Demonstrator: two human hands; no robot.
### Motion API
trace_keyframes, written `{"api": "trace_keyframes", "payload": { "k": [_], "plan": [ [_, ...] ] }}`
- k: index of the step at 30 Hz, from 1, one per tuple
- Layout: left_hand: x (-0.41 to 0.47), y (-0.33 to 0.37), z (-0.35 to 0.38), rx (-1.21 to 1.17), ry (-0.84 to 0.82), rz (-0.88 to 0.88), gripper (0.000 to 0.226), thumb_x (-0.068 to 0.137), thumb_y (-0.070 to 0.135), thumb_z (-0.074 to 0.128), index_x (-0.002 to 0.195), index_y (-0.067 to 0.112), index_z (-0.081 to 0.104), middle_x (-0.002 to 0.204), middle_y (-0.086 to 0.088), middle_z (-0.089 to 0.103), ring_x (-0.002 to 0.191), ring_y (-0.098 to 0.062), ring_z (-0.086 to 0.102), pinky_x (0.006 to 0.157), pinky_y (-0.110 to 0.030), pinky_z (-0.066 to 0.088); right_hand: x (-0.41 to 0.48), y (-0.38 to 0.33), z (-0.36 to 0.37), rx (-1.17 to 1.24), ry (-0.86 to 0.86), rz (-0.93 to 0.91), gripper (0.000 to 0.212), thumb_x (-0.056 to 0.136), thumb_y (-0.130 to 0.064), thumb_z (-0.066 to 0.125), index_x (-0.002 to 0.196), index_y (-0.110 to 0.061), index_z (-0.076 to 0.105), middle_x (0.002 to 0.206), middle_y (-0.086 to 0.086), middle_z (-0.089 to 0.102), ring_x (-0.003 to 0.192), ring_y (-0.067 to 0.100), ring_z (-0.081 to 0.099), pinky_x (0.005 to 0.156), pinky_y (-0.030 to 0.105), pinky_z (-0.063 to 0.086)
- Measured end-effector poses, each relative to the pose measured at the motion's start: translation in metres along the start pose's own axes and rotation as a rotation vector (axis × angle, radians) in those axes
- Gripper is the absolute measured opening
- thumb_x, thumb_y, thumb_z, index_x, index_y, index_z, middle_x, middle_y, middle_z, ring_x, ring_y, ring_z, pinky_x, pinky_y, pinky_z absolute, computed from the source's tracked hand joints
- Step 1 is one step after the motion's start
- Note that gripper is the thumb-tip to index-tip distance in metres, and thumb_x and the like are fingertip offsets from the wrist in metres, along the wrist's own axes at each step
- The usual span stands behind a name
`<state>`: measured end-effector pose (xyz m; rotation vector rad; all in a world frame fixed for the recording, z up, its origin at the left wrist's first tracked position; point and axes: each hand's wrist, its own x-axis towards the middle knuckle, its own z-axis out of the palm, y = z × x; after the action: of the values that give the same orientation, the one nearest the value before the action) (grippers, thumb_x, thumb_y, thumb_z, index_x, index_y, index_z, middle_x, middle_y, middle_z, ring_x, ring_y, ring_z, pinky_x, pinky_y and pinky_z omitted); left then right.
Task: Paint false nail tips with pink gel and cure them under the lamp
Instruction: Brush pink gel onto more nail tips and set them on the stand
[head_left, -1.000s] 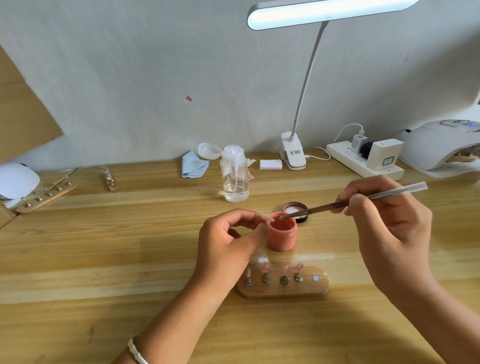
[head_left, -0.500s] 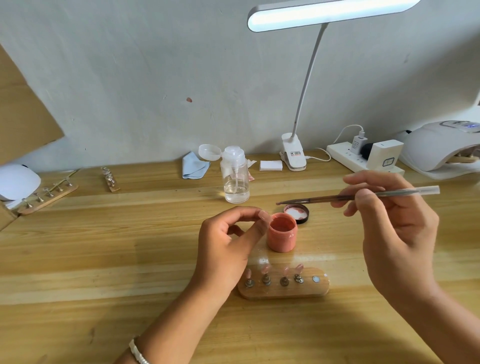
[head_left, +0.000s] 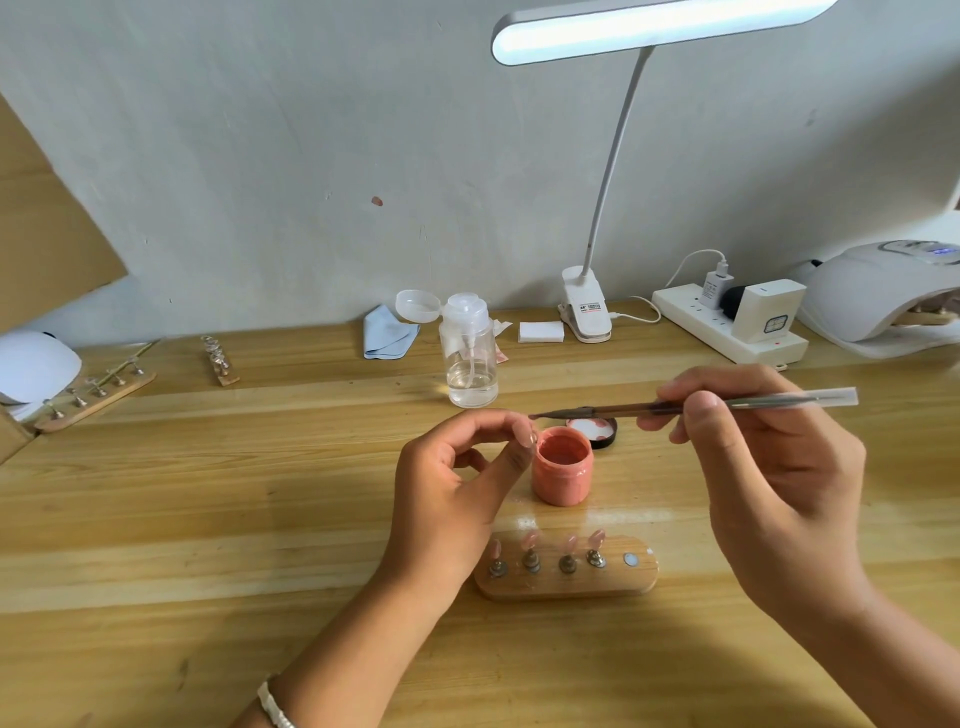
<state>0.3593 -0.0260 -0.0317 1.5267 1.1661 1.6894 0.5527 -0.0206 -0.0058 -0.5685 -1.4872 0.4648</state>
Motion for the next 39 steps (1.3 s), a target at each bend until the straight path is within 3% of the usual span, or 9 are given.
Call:
{"api": "trace_keyframes", "payload": {
  "k": [21, 27, 39],
  "plan": [
    [0.0001, 0.0043, 0.0013, 0.002, 0.003, -0.011, 0.024, 0.082, 0.004, 0.077, 0.079, 0.028, 0.075, 0.083, 0.009, 0.076, 0.082, -0.002, 0.068, 0.067, -0.009, 0.043, 0.0003, -0.0008, 0.0002, 0.018, -0.046, 0.011, 0.015, 0.097, -0.017, 0.052, 0.090, -0.018, 0.066, 0.084, -0.017, 0.068, 0.076, 0.012, 0.070, 0.074, 0.020, 0.050],
    [-0.0001, 0.0036, 0.0009, 0.016, -0.005, -0.010, 0.026, 0.082, 0.002, 0.075, 0.077, 0.027, 0.074, 0.085, 0.004, 0.076, 0.086, -0.010, 0.070, 0.067, -0.009, 0.042, 0.0009, 0.0005, -0.0024, 0.015, -0.028, 0.011, 0.017, 0.096, -0.017, 0.051, 0.088, -0.016, 0.066, 0.081, -0.015, 0.068, 0.073, 0.013, 0.069, 0.072, 0.023, 0.052],
    [-0.0001, 0.0035, 0.0009, 0.038, -0.008, -0.009, 0.026, 0.082, 0.005, 0.077, 0.080, 0.031, 0.075, 0.084, 0.011, 0.075, 0.083, -0.001, 0.067, 0.067, -0.008, 0.042, 0.0011, -0.0002, 0.0004, 0.012, -0.060, 0.030, 0.016, 0.097, -0.018, 0.052, 0.090, -0.016, 0.066, 0.083, -0.016, 0.068, 0.077, 0.011, 0.070, 0.074, 0.017, 0.050]
  ]
}}
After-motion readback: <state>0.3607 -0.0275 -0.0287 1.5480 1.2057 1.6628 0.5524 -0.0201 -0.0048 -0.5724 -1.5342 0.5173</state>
